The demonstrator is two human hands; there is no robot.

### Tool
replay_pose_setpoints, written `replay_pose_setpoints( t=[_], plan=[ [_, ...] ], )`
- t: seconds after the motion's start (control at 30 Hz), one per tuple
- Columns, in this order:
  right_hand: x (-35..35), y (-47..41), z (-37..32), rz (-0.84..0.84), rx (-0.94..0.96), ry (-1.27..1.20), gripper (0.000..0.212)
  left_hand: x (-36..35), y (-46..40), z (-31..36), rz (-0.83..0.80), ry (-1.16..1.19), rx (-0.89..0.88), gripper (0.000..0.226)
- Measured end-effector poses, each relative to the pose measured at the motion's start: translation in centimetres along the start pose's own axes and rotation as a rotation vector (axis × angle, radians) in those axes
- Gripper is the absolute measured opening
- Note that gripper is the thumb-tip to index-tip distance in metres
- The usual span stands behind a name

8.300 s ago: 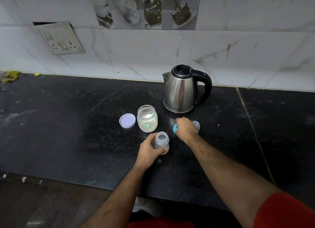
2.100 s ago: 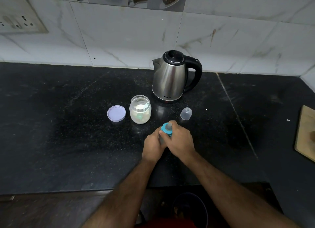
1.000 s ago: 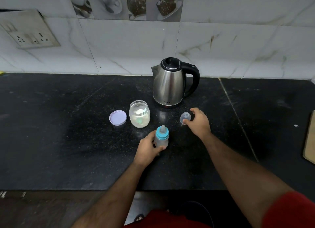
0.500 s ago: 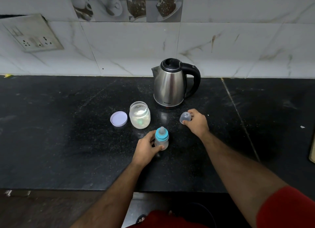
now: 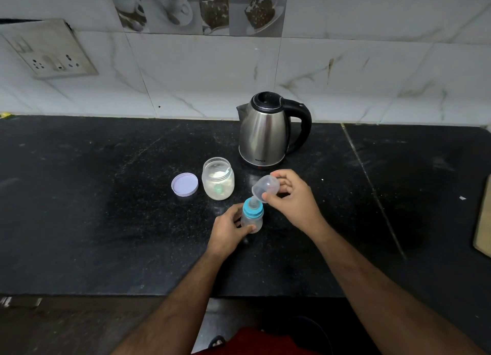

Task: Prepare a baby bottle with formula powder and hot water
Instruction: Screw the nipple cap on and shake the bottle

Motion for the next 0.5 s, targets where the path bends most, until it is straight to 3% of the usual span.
replay_pose_setpoints(
  t=[0.27,0.5],
  plan=[
    [-3.3,1.2,-0.3,-0.145,0.121,0.343,0.054,0.6,0.1,-0.7,-0.003,0.05,-0.025,0.058],
    [-3.7,1.4,-0.1,-0.184,0.165,0.433,0.057,0.6,-0.2,-0.8,-0.01,0.055,-0.051,0.057]
  ],
)
Point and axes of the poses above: each hand's wrist, its own y-axis away from the middle knuckle, its own x-axis out of the back of the hand, z = x × y, the point moved 6 cm from there along -y, towards the middle knuckle, and after that the axes turned 8 degrees about z, right-handed, at the moved point
